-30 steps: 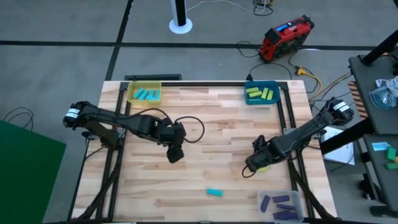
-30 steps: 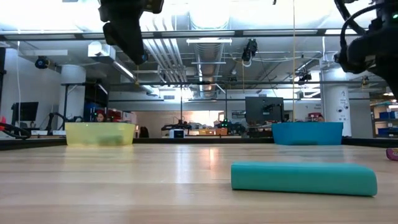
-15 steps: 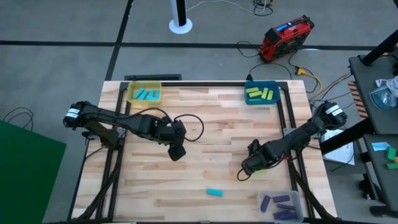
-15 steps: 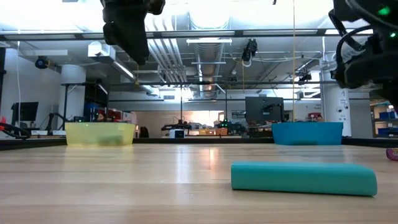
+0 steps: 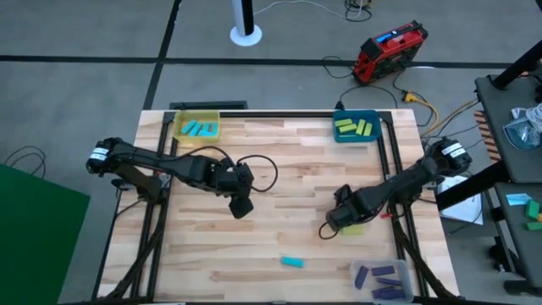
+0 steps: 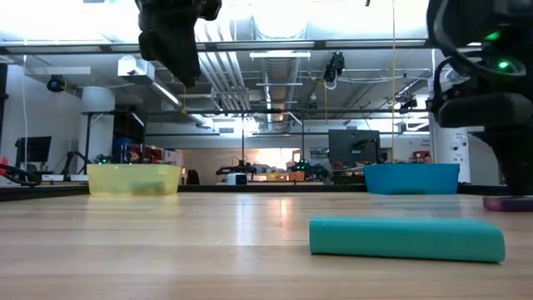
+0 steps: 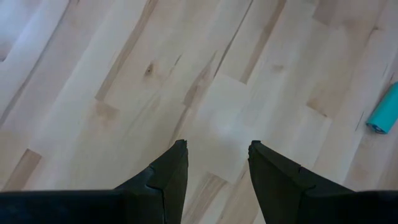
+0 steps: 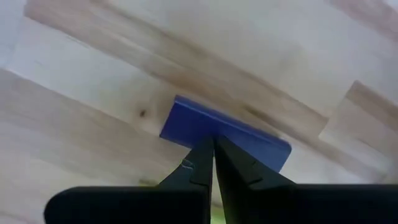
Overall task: Sort blocks
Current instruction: Put the blue block into the transparent bin
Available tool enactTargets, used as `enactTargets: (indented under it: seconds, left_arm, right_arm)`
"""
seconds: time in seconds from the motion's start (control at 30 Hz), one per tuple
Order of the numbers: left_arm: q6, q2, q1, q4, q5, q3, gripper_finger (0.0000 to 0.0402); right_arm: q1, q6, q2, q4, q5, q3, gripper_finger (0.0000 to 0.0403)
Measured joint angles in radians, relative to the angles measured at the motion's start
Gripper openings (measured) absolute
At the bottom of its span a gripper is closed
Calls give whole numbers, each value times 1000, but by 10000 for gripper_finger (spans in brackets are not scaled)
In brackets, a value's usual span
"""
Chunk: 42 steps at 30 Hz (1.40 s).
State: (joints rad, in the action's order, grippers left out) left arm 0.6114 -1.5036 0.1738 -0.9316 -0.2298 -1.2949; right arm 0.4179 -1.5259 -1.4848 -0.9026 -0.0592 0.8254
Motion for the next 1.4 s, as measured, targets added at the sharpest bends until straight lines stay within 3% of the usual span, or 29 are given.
enactTargets:
  seconds: [0.17, 0.27, 0.43, 0.57, 0.73, 0.97, 1.13, 1.3, 1.4]
  left_arm:
    - [0, 0, 0, 0, 0, 0, 147]
    - [0, 0, -1, 1, 0, 0, 147]
    - [-8, 0, -1, 1, 0, 0, 147]
    - [9, 0, -1, 0, 0, 0, 147]
    - [32, 0, 0, 1, 0, 0, 147]
    - [34, 0, 0, 6, 0, 0, 147]
    - [34, 0, 0, 7, 0, 0, 147]
    - [30, 0, 0, 15, -1, 0, 147]
    - [30, 0, 0, 15, -21, 0, 147]
  right_arm:
    - [-41, 168, 71, -5, 57, -2, 13]
    - [-66, 411, 111, -5, 95, -2, 30]
    - [-78, 981, 132, -6, 64, -7, 97]
    - [-78, 1215, 105, -12, 57, -39, 166]
    - [-78, 1292, 95, 5, 58, -62, 222]
    - [-78, 1293, 92, 98, 71, -106, 232]
    - [-78, 1230, 66, 150, 86, -139, 195]
    - [-79, 1206, 68, 152, 85, -140, 93]
    - [-79, 1209, 71, 151, 82, -140, 90]
